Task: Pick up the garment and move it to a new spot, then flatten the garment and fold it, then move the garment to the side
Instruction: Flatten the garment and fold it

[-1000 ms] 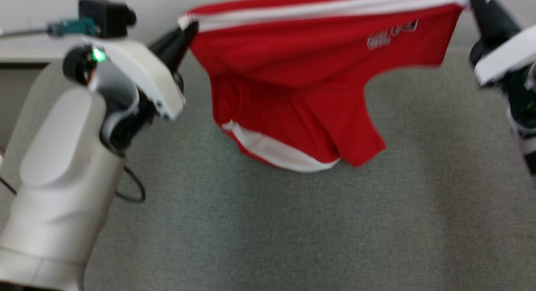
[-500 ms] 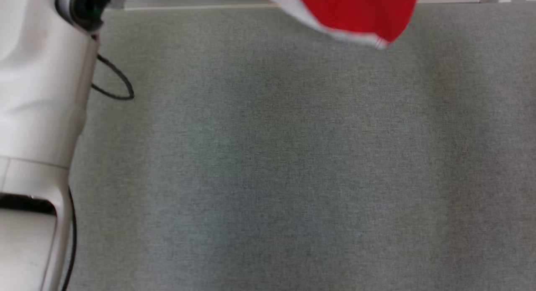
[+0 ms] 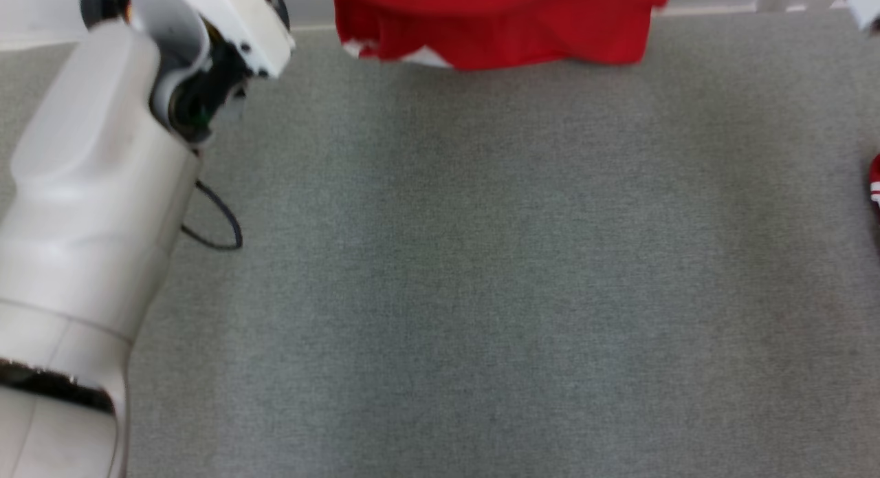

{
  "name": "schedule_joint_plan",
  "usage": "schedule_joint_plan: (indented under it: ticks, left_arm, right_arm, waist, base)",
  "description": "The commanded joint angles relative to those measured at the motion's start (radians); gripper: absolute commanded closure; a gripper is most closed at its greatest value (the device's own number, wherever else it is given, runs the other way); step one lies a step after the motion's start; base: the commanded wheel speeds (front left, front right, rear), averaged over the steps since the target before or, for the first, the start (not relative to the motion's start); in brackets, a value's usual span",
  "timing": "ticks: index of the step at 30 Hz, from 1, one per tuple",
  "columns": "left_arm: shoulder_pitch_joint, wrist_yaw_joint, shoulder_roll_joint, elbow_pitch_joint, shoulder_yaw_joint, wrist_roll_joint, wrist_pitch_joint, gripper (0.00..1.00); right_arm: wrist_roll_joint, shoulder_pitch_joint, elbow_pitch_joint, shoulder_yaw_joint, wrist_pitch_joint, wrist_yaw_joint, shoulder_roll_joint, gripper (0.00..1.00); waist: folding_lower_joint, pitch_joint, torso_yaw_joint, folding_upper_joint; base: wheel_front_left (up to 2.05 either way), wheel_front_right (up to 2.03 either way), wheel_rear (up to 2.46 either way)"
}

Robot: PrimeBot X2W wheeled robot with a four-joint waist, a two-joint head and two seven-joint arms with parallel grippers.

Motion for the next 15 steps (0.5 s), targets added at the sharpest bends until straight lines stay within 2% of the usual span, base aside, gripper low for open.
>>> schedule_joint_plan:
  ticks: [1, 4, 5, 15]
  left_arm:
    - [0.058, 0.003, 0.030, -0.034, -0.028, -0.042, 0.018, 1.00]
    - [0.155, 0.003, 0.082, -0.099, -0.096, -0.102, 0.077, 1.00]
    - [0.155, 0.003, 0.082, -0.099, -0.096, -0.102, 0.077, 1.00]
    - [0.482, 0.003, 0.220, -0.318, -0.254, -0.292, 0.306, 1.00]
  right_arm:
    - [0.022, 0.051, -0.022, 0.018, 0.010, -0.005, -0.032, 1.00]
    - [0.062, 0.140, -0.083, 0.070, 0.038, -0.004, -0.060, 1.00]
    - [0.062, 0.140, -0.083, 0.070, 0.038, -0.004, -0.060, 1.00]
    - [0.211, 0.469, -0.325, 0.239, 0.234, -0.004, -0.221, 1.00]
  waist:
    - [-0.0001, -0.038, -0.011, -0.0001]
    - [-0.0001, -0.093, -0.017, -0.0001]
    - [-0.0001, -0.093, -0.017, -0.0001]
    - [-0.0001, -0.297, -0.023, -0.0001]
  base:
    - [0.00, 0.00, 0.00]
    - [0.00, 0.00, 0.00]
    - [0.00, 0.00, 0.00]
    - [0.00, 0.00, 0.00]
